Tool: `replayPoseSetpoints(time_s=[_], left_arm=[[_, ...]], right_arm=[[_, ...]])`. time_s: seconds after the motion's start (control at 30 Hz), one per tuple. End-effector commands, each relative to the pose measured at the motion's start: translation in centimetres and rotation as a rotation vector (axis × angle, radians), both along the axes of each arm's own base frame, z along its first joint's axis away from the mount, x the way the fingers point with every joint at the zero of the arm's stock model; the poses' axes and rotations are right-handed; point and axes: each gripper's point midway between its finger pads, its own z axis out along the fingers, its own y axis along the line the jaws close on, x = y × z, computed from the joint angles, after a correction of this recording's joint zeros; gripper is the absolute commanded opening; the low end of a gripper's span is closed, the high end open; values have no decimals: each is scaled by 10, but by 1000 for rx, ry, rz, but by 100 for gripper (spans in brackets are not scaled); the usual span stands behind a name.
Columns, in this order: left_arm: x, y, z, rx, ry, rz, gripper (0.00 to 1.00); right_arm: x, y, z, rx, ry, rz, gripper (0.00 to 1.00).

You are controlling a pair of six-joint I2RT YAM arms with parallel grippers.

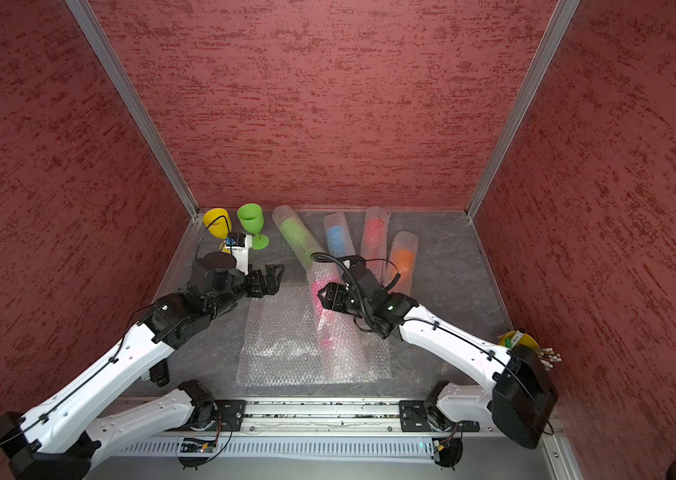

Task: Unpack wine glasses from bubble wrap
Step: Place the bubble wrap at the center of the board.

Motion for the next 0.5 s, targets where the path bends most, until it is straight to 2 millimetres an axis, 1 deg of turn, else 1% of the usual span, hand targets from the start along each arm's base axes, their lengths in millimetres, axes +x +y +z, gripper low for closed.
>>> replayPoseSetpoints(time_s=[0.0,0.1,0.13,0.17,0.3,0.47], left_arm=[[3,3,-4,23,2,8,100],[3,5,-6,33,6,17,100],[4,5,-6,35,7,17,100],[4,5,-6,35,6,17,100],[4,6,-6,31,10,18,100],[5,5,-7,24,15,14,100]], right_arm=[[22,20,15,130,-51,-146,72],[29,26,-2,99,-33,-185,72],[31,29,-4,103,-27,-189,72],[33,31,-14,84,-9,-196,73],[33,35,-32,52,34,-223,73],[31,44,-50,27,55,-220,74]])
